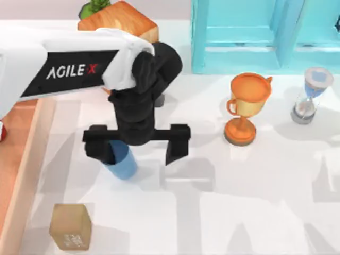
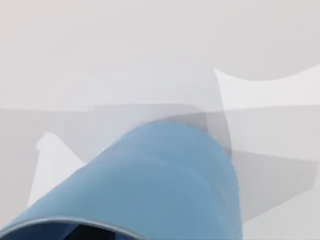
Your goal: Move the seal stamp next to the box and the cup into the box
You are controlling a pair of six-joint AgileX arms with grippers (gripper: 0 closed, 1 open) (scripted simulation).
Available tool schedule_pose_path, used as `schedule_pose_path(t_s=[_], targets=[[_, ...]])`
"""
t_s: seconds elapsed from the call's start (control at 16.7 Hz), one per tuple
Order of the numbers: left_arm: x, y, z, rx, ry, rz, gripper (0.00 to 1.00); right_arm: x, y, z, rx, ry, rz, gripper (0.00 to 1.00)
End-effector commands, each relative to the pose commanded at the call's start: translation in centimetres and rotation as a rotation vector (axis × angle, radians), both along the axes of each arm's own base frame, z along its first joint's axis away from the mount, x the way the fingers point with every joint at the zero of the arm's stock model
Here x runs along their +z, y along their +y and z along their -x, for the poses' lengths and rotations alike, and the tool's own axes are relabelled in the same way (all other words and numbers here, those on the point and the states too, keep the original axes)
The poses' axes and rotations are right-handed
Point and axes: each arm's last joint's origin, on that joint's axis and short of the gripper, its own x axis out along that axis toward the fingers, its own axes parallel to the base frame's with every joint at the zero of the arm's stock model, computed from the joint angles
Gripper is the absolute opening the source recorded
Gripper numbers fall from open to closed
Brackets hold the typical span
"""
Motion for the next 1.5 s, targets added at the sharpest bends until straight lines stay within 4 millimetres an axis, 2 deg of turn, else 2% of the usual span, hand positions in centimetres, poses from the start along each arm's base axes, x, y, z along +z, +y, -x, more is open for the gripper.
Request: schedule_pose_path(t_s=[0.78, 1.32, 1.5], targets=[[0.0, 0.0, 0.0, 0.000, 0.000, 0.000, 0.02, 0.0, 0.0, 0.0, 0.000, 0.000, 0.000, 1.00], [0.1, 0.0, 0.0, 0.000, -0.002, 0.001, 0.00, 0.0, 0.0, 0.0, 0.000, 0.000, 0.000, 1.00], [1.6, 1.4, -0.5, 0.000, -0.007, 0.004, 0.00, 0.0, 0.0, 0.0, 0.000, 0.000, 0.000, 1.00]])
